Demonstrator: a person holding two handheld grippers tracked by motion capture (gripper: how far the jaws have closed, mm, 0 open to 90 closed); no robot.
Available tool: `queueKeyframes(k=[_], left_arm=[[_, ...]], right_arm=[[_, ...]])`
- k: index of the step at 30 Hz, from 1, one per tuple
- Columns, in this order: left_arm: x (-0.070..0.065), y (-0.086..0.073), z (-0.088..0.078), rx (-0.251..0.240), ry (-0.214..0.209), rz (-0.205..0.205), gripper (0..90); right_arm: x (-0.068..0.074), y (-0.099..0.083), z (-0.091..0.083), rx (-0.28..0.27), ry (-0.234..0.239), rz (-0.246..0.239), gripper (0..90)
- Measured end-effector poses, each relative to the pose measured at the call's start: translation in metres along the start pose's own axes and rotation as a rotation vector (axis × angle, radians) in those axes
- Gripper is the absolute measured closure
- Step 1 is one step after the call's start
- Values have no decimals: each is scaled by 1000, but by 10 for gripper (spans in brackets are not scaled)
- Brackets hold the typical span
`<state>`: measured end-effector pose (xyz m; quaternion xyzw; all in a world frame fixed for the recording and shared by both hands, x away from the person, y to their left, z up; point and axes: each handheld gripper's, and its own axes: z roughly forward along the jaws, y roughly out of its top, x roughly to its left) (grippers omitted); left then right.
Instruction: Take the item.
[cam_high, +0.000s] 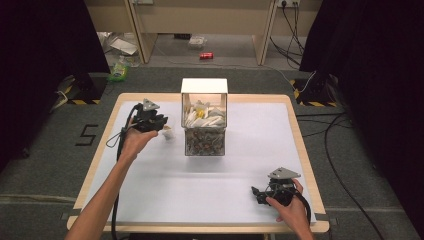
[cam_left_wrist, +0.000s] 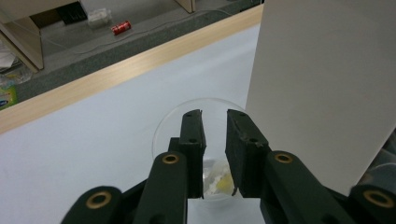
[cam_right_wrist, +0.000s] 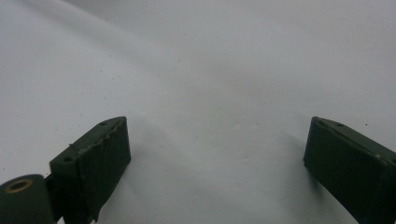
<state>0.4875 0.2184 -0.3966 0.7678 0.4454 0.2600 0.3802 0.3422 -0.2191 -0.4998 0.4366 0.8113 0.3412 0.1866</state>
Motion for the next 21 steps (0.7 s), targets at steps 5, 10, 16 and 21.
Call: queueKeyframes(k=[5,10,16,21], left_arm=[[3,2,-7,-26,6,-13,737],[5,2,-11,-33,7,-18,734],[4,1,-14,-37,-3,-18,722],[5,-1,-17,-48,-18,-36,667]], right_arm=[[0,0,0,1,0,0,79],[0,0,0,0,0,0,79],[0,0,0,1,0,0,79],[0,0,0,1,0,1,79]])
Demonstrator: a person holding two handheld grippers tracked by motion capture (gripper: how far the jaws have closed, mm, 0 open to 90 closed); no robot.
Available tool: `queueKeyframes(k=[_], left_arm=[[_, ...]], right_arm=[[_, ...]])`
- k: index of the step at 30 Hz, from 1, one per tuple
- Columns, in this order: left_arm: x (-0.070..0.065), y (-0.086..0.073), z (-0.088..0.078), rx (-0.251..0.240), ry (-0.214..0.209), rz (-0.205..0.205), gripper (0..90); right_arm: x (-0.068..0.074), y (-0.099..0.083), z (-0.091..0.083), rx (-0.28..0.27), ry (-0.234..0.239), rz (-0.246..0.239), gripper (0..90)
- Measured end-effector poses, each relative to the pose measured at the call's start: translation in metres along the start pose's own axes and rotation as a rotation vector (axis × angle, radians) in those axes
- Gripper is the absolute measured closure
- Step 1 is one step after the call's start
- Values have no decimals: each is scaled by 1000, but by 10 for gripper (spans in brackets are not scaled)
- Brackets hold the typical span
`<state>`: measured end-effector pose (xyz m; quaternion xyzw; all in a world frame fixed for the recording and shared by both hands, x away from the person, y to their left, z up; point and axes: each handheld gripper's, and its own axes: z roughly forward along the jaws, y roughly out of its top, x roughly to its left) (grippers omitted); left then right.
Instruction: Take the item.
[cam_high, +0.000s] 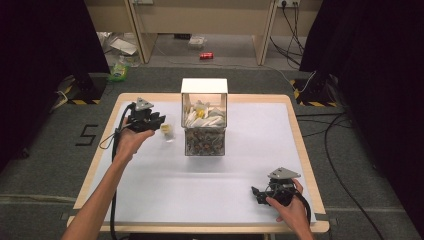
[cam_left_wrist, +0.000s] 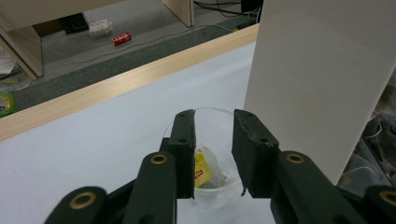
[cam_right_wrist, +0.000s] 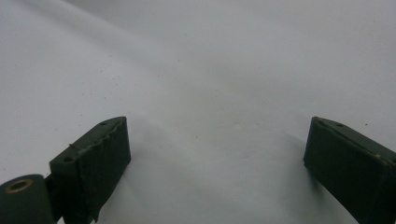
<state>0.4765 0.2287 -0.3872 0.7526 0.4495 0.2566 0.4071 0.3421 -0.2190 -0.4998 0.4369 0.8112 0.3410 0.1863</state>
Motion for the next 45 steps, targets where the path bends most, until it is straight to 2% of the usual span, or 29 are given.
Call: queueKeyframes(k=[3,9,15,18,21,23,27,45], left_arm=[[1,-2,-3,-16,-20,-39,590],[2,-3,-11,-4,-26,-81,395],[0,-7,-17,-17,-12,-89,325],[-1,-9,-18,-7,-3,-96,251],[0,-10,-19,-14,-5,-113,189],[-1,-11,-21,-25,-21,-109,154],[-1,-12,-23,-35,-26,-88,149],[-2,-22,-40,-87,-68,-114,153]], right_arm=[[0,0,0,0,0,0,79],[0,0,0,-2,0,0,79],[0,0,0,-3,-1,-3,79],[0,0,0,-2,-1,-2,79],[0,0,0,-2,-1,-2,79],[0,0,0,-2,-1,-2,79],[0,0,0,-3,-1,-1,79],[0,0,0,-3,-2,-2,79]])
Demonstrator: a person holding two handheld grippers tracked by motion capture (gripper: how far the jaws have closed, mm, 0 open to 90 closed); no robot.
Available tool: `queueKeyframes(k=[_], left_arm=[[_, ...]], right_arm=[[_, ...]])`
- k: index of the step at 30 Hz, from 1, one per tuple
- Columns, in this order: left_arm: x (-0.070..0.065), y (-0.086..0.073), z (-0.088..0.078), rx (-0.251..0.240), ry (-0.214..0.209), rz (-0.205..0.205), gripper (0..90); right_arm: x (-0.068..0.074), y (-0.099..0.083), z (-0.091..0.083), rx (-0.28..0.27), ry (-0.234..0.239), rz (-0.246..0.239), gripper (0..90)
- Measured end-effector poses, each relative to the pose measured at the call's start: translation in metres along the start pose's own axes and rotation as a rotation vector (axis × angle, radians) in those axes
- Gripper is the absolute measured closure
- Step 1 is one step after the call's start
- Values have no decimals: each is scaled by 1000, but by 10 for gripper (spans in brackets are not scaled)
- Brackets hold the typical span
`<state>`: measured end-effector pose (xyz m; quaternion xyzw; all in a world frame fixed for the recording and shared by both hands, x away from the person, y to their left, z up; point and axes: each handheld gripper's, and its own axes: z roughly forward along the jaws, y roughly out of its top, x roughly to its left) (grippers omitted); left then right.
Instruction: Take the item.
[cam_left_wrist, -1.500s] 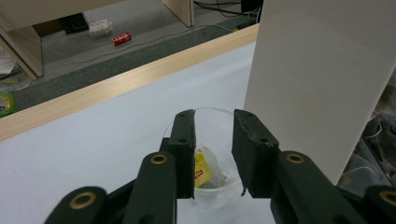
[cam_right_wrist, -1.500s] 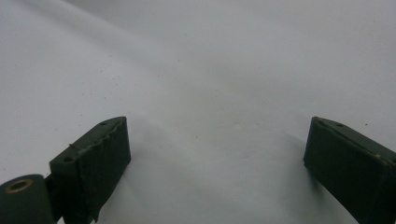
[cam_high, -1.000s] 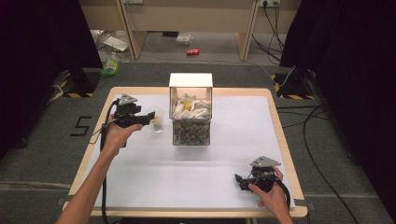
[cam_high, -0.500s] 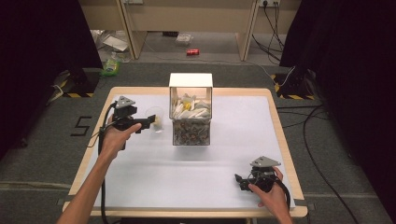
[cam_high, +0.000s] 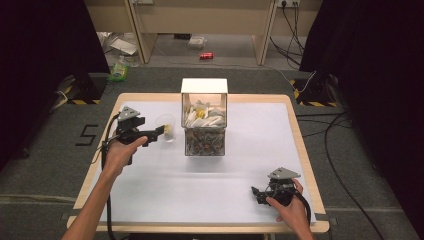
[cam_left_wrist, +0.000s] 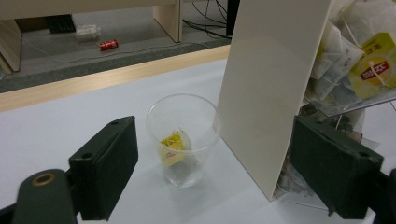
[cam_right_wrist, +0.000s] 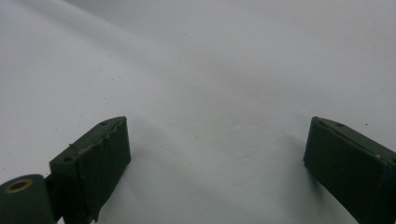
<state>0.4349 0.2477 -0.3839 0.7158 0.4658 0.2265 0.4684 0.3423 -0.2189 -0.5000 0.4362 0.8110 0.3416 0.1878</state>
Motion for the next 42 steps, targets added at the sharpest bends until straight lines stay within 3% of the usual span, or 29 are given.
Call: queueKeyframes(k=[20,42], left_arm=[[1,-17,-19,-33,-14,0,156],[4,-52,-37,-46,-5,6,152]], right_arm=[[0,0,0,0,0,0,79],[0,0,0,0,0,0,79]])
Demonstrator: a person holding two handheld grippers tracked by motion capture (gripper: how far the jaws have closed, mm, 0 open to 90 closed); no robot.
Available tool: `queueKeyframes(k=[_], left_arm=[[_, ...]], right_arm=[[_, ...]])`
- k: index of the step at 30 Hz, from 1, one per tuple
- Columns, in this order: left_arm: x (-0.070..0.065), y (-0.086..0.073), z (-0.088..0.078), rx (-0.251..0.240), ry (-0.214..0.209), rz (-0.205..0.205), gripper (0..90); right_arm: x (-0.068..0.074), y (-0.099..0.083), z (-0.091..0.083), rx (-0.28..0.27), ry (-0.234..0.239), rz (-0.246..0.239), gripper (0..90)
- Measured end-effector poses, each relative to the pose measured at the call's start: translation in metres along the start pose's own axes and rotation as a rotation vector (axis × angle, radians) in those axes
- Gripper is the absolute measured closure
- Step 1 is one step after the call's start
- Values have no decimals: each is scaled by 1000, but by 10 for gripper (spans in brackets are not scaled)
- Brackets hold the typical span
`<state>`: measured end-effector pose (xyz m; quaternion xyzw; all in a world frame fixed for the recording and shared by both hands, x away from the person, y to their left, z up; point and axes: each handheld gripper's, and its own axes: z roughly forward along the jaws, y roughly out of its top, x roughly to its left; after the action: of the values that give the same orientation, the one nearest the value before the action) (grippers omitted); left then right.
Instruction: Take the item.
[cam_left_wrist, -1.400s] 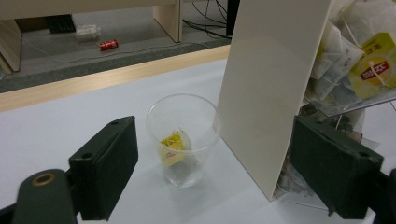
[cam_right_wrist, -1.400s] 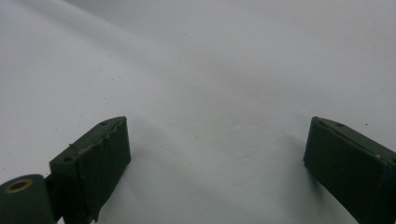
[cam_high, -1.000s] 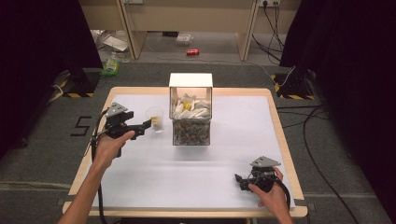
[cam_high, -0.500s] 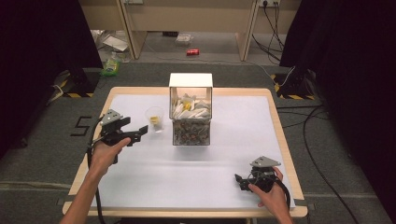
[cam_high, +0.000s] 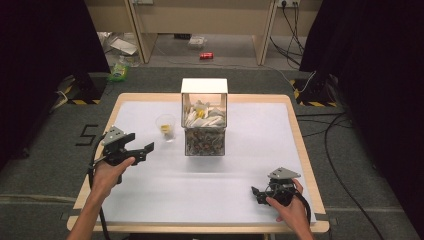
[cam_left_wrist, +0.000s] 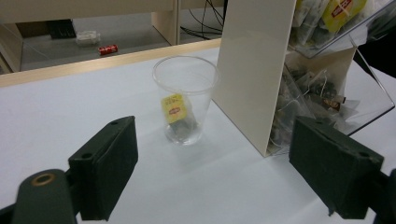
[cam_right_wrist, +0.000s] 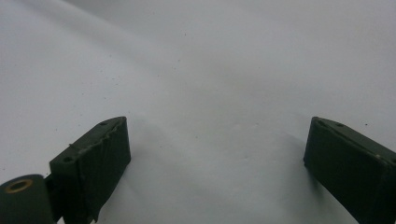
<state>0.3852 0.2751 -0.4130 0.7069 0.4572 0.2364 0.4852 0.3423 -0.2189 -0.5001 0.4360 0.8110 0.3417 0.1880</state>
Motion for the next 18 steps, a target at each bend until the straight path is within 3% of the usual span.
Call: queueKeyframes(k=[18], left_arm=[[3,-37,-5,6,3,-1,152]], right_arm=[[0,0,0,0,0,0,79]])
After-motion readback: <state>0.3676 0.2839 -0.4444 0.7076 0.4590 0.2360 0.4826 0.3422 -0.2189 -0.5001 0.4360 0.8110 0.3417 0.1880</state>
